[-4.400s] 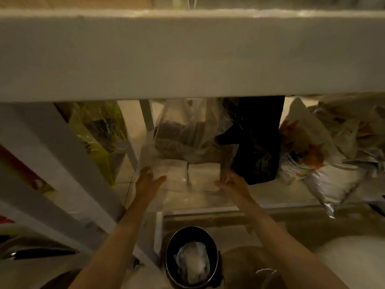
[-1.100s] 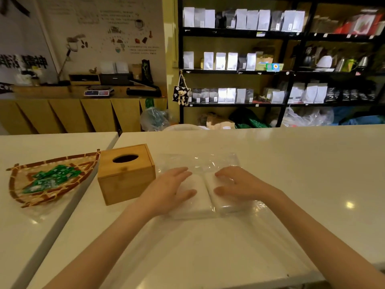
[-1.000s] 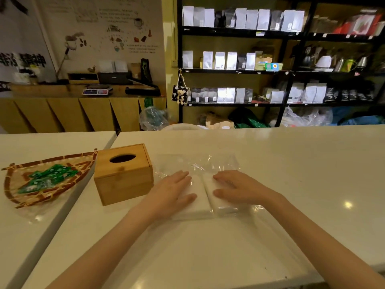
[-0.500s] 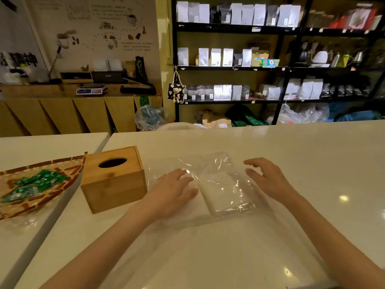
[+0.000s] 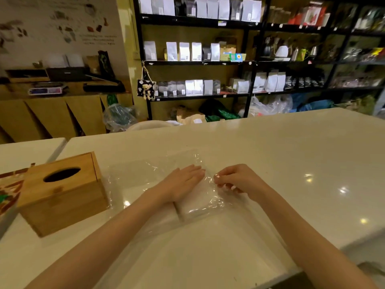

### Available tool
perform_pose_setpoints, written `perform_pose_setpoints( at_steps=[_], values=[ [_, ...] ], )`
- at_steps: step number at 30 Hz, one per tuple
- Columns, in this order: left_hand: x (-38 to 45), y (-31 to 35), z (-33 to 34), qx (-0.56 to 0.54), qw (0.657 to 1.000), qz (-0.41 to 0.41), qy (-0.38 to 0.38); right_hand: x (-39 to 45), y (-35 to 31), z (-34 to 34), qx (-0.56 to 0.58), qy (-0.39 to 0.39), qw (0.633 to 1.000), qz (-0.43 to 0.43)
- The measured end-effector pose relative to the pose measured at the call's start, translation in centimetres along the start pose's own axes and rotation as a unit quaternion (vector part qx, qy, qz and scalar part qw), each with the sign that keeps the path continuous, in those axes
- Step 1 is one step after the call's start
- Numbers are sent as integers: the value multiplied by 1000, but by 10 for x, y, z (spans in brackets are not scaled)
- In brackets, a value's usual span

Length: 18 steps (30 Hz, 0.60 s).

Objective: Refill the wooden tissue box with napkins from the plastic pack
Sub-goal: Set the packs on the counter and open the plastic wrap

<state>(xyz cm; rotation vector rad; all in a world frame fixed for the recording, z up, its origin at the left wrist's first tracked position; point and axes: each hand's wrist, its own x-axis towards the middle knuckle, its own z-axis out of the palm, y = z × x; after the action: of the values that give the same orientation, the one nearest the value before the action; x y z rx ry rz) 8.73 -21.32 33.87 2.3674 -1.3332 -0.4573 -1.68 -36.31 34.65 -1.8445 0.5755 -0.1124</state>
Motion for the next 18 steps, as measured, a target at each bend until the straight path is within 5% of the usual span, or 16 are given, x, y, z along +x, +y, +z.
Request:
perform_pose_setpoints(
  at_steps=[9,18],
  values=[
    [21,-12,-4,-180,982,-6,49,24,-6,13,12,20,1000,0],
    [49,-21,-26,-249,964,-71,-59,35,6,19,5,63,993,-101]
  ],
)
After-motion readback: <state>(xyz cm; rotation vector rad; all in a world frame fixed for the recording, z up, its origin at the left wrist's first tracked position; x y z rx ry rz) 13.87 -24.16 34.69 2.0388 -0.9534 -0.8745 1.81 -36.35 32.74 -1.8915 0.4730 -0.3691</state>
